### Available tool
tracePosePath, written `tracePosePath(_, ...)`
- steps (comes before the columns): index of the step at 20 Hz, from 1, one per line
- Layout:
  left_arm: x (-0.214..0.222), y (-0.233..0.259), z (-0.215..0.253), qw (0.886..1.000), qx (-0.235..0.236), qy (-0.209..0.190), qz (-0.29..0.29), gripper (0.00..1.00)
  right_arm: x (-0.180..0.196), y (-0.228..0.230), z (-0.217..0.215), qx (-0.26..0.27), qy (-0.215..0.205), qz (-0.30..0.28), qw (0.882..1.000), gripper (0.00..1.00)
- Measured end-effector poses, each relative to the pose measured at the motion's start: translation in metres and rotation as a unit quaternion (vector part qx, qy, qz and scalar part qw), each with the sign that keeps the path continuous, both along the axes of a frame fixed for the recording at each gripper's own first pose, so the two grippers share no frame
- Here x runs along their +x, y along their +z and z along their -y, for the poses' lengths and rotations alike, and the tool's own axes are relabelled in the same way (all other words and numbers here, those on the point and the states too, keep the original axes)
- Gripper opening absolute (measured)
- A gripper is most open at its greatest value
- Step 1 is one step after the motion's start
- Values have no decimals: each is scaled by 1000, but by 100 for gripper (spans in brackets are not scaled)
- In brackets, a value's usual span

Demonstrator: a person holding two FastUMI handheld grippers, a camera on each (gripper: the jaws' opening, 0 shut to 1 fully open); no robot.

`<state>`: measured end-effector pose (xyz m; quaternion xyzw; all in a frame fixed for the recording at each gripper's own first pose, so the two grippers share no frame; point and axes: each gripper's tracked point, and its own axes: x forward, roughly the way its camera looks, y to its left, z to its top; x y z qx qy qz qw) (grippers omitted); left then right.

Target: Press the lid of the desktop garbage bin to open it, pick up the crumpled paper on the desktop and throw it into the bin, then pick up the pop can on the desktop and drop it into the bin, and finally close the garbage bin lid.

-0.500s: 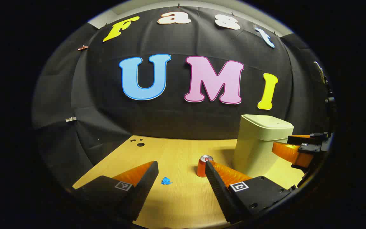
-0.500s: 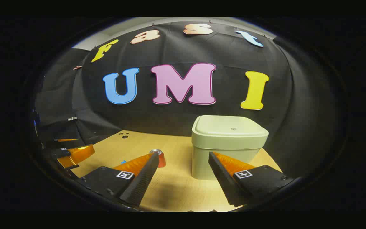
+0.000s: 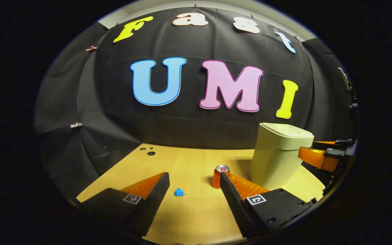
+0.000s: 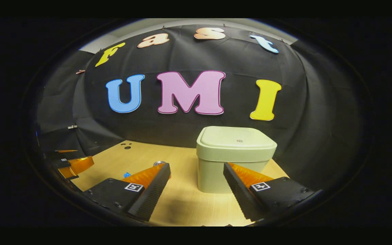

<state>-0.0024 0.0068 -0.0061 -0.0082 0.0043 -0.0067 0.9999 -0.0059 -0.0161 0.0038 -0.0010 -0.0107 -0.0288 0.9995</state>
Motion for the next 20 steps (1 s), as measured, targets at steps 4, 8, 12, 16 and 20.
tracePosePath(4, -2, 1, 6, 1000, 7, -10, 3, 96, -2, 0, 5, 4, -9, 3, 1000, 98)
tracePosePath(8, -4, -1, 13, 1000, 6, -17, -3, 96, -3, -2, 8, 7, -15, 3, 1000, 98)
tracePosePath(12, -5, -1, 17, 1000, 13, -23, -6, 96, -4, 3, 14, 17, -23, 10, 1000, 98)
tracePosePath(16, -7, -4, 19, 999, 25, -22, -8, 96, -6, 8, 19, 24, -31, 16, 999, 78)
tracePosePath(20, -9, -6, 21, 999, 23, -25, -11, 96, -5, 11, 19, 15, -28, 13, 999, 55)
